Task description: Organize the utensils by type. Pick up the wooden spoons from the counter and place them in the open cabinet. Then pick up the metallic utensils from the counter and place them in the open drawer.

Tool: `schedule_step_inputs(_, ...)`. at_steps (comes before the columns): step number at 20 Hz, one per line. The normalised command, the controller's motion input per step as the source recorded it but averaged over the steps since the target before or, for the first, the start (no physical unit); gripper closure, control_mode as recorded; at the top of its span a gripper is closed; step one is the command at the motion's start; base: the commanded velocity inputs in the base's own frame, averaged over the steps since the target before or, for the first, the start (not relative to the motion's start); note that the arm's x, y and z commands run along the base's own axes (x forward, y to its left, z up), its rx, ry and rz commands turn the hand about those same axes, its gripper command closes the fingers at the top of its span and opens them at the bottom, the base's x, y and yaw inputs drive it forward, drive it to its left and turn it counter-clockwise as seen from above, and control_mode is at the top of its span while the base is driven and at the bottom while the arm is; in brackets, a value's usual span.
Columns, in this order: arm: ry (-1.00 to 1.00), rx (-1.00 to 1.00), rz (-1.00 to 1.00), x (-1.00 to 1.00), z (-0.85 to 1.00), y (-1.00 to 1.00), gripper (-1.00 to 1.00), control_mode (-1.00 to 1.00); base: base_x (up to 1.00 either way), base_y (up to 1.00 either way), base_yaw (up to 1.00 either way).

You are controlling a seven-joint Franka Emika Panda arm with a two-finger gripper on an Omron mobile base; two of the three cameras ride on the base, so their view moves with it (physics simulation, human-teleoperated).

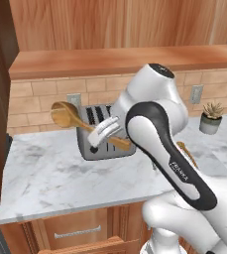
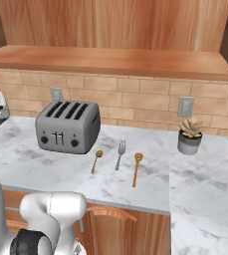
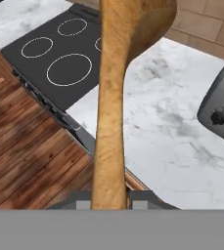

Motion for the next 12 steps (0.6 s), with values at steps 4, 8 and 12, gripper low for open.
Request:
schedule_step_inputs(4, -0.11, 0.0, 0.0, -0.03, 0.75, -0.63, 1.0, -1.0, 0.0, 0.0, 0.0)
schedule_step_inputs(8, -0.04, 0.02, 0.0, 0.0, 0.7, -0.58, 1.0, -1.0, 0.0, 0.0, 0.0)
schedule_step_inputs(12, 0.0, 0.0, 0.06, 0.52, 0.22, -0.46, 1.0, -1.0, 0.0, 0.0, 0.0)
